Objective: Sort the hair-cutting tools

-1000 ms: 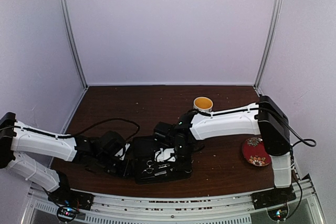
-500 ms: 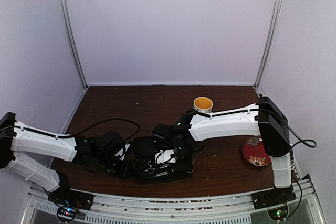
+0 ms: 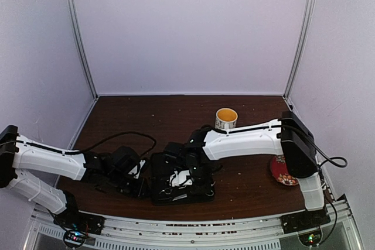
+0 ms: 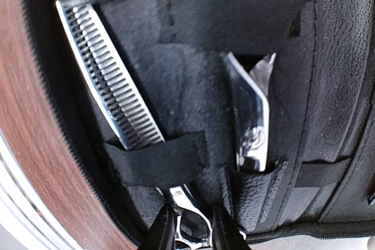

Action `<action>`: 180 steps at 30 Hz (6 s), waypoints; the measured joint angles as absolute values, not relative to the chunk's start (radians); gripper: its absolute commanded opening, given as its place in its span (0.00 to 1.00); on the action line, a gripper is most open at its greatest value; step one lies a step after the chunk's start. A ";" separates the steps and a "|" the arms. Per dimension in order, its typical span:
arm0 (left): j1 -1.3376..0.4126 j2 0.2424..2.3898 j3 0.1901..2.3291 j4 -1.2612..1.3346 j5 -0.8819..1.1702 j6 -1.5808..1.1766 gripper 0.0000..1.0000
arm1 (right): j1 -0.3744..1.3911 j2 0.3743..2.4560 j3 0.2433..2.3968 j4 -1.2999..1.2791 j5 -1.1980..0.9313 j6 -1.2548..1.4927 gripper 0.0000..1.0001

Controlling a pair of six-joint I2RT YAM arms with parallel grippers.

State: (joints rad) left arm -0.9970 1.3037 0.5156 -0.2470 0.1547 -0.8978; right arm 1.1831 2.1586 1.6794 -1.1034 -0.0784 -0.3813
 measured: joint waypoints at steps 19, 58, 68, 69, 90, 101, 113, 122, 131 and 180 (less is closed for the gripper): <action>-0.997 1.337 0.513 -0.227 0.170 -0.900 0.10 | 1.187 2.245 1.822 -1.176 -0.137 -0.310 0.11; -0.997 1.333 0.496 -0.196 0.172 -0.908 0.08 | 1.155 2.049 1.496 -0.933 -0.076 -0.394 0.35; -0.997 1.328 0.468 -0.141 0.177 -0.919 0.08 | 1.180 2.132 1.633 -1.040 -0.045 -0.306 0.37; -0.997 1.327 0.465 -0.134 0.178 -0.921 0.08 | 1.180 2.139 1.644 -1.051 -0.046 -0.300 0.37; -0.995 1.183 0.583 -0.423 0.030 -0.822 0.44 | 1.182 1.904 1.541 -0.925 0.052 -0.302 0.51; -0.753 1.209 0.869 -0.538 -0.029 -0.594 0.59 | 0.986 1.693 1.514 -0.850 0.193 -0.343 1.00; -0.641 1.441 1.369 -0.538 0.027 -0.410 0.98 | 0.788 1.480 1.598 -0.865 0.247 -0.279 1.00; -0.638 1.421 1.510 -0.540 -0.051 -0.274 0.98 | 0.794 1.412 1.455 -0.876 0.110 -0.332 1.00; -0.587 1.461 1.597 -0.558 -0.238 -0.168 0.64 | 0.789 1.231 1.433 -0.772 0.207 -0.394 0.99; -0.759 1.819 1.331 -0.849 0.730 0.016 0.55 | 0.758 1.568 1.298 -0.901 -0.385 -0.417 0.66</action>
